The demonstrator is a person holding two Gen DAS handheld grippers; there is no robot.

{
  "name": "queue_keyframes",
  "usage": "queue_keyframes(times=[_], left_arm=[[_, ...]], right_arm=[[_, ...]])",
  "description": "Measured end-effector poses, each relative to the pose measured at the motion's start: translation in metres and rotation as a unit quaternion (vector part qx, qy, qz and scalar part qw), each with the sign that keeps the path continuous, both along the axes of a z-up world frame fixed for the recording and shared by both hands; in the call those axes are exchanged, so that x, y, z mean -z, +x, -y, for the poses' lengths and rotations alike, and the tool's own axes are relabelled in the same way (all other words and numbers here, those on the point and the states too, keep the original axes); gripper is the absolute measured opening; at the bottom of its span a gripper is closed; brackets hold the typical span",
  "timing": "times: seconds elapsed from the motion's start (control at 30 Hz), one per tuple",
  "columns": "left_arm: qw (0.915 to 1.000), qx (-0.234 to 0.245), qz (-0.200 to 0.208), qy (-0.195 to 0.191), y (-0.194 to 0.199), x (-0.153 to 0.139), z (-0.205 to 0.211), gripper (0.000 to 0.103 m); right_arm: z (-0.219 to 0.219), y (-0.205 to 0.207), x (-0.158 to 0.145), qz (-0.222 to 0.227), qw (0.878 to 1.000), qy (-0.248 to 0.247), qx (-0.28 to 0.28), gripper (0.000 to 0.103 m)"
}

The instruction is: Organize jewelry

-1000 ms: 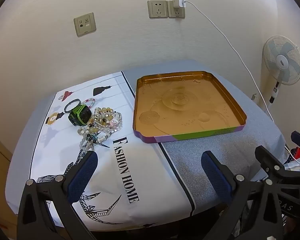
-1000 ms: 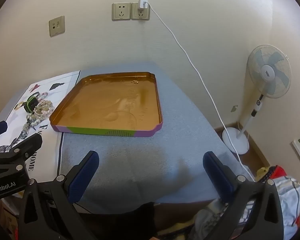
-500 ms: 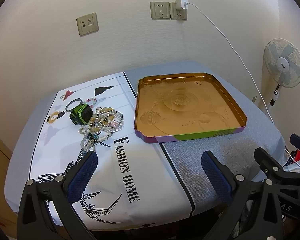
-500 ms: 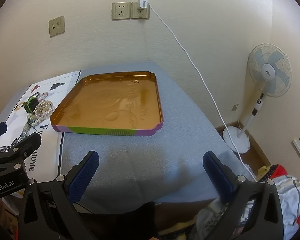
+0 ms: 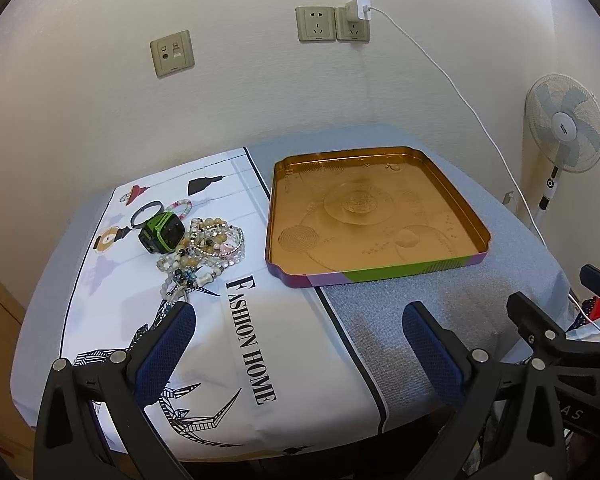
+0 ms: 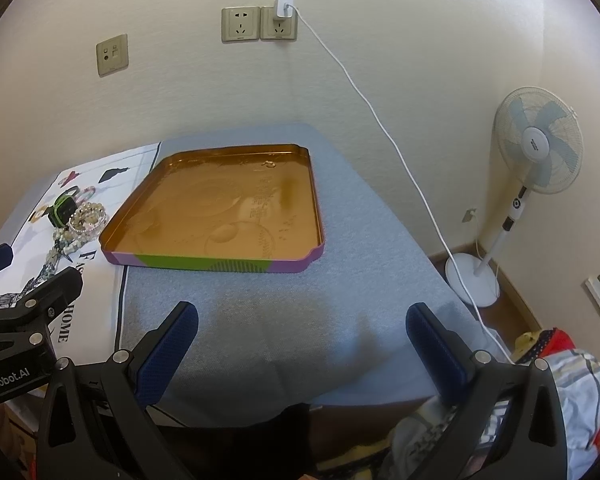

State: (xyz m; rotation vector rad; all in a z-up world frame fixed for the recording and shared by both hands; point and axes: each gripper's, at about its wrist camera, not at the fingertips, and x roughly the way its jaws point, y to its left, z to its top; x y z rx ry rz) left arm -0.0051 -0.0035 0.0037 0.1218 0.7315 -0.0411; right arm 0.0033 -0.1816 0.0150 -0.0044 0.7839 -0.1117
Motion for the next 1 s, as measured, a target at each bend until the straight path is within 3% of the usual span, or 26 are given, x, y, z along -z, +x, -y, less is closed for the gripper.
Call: queue_keyframes(times=[1.0], left_arm=[[1.0000, 0.001, 0.003, -0.002, -0.0023, -0.0001, 0.0003, 0.103]], right_arm=[[0.0031, -0.0017, -0.0035, 0.003, 1.000, 0.000, 0.001, 0.103]])
